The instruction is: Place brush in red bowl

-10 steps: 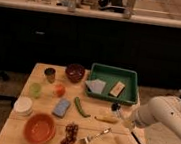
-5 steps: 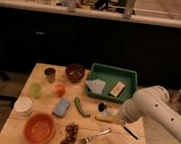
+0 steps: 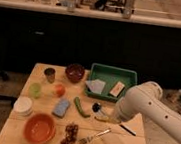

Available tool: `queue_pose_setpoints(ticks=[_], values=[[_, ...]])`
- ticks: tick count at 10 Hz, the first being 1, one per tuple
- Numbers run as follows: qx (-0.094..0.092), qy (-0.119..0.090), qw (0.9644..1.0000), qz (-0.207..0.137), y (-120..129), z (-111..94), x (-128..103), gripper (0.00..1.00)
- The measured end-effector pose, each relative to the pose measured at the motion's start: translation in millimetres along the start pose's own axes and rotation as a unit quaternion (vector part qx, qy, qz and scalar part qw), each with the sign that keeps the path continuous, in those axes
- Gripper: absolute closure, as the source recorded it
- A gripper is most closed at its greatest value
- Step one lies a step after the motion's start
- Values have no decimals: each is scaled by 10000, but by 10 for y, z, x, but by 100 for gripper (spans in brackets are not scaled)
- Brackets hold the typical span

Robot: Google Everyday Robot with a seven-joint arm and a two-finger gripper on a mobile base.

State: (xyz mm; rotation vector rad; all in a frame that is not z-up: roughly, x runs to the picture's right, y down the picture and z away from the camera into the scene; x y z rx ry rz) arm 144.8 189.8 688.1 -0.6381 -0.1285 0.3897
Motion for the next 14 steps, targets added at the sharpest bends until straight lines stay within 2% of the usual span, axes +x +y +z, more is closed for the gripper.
queue_pose_setpoints(ticks=[6, 8, 11, 14], values=[[-5, -4, 10000, 8, 1, 7, 6, 100], [-34, 48, 9999, -113, 17, 30, -37, 100], [-104, 134, 9983, -557, 161, 133, -482, 100], [-180, 183, 9940, -1060, 335, 218, -1008, 100]])
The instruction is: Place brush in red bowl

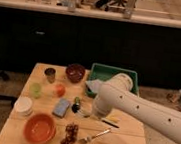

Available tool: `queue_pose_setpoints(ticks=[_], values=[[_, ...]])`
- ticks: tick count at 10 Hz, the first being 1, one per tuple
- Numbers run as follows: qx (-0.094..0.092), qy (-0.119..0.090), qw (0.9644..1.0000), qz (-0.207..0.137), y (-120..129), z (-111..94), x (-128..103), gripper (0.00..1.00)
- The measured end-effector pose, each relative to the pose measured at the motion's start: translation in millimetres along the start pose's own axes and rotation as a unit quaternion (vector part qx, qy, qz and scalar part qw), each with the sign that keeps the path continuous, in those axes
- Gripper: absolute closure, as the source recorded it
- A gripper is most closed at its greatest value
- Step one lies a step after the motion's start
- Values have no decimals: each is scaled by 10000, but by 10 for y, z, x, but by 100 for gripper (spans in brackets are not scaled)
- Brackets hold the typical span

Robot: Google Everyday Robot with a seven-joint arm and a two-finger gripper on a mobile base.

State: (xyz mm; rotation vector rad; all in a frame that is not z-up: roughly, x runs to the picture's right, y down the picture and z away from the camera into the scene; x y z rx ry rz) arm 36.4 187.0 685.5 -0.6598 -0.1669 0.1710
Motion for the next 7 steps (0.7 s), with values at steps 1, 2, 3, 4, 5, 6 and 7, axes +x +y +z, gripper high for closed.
queue_pose_setpoints(ticks=[1, 2, 3, 4, 5, 6, 7], values=[[-30, 8, 9999, -167, 20, 23, -158, 100], [-62, 18, 9995, -303, 41, 46, -274, 100], [-107, 21, 9989, -448, 76, 79, -391, 100], [-150, 26, 9983, -558, 121, 109, -474, 100], [-182, 24, 9978, -630, 157, 128, -516, 100], [-224, 20, 9971, -725, 214, 151, -567, 100], [-252, 11, 9964, -811, 251, 168, -632, 100]])
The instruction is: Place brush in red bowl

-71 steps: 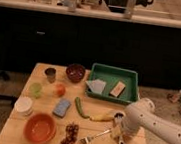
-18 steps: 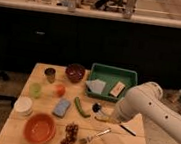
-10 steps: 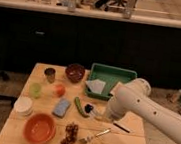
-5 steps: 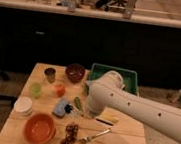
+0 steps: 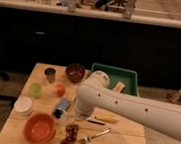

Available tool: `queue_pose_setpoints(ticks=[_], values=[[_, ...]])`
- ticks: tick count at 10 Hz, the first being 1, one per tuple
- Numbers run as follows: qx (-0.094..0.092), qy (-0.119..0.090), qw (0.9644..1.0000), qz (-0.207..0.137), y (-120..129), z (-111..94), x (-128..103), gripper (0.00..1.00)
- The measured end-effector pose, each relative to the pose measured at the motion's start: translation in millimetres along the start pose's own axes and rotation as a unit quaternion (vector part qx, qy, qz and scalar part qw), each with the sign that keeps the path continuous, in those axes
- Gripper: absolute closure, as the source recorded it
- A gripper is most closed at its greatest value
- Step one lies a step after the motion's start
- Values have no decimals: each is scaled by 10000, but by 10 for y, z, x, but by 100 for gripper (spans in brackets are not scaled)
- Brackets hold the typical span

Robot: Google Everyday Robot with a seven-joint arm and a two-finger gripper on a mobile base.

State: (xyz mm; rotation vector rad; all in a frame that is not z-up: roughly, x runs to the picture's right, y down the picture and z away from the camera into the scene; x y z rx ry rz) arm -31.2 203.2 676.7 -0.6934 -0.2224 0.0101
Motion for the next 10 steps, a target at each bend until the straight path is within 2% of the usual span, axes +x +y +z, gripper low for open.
queue_pose_setpoints(ticks=[8, 10], values=[[6, 1, 10000, 5, 4, 7, 13, 100], [54, 0, 10000, -6, 33, 45, -98, 100]])
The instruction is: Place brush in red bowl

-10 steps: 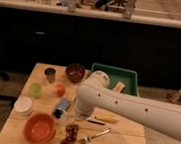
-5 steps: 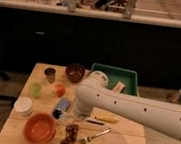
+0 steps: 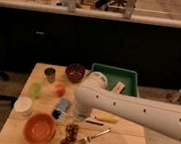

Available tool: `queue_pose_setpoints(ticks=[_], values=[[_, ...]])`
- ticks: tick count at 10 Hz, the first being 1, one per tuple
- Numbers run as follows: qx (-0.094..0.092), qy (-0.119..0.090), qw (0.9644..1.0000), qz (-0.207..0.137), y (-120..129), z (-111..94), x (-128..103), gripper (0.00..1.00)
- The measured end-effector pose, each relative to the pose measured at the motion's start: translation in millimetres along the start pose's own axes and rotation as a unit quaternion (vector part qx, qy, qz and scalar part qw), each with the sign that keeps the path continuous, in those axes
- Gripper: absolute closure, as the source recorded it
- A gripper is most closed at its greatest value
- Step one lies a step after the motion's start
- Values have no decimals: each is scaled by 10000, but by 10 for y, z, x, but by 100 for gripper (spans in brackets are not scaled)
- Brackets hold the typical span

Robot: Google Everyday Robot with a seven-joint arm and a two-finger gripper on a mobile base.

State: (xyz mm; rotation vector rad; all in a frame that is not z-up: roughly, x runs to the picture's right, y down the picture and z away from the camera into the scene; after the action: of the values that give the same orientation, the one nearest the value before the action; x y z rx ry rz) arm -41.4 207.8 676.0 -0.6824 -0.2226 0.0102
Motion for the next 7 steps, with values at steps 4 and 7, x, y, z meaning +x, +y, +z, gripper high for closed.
queue_pose_setpoints(ticks=[4, 7], values=[[107, 35, 9997, -218, 61, 170, -554, 100], [111, 91, 9994, -318, 126, 295, -810, 100]])
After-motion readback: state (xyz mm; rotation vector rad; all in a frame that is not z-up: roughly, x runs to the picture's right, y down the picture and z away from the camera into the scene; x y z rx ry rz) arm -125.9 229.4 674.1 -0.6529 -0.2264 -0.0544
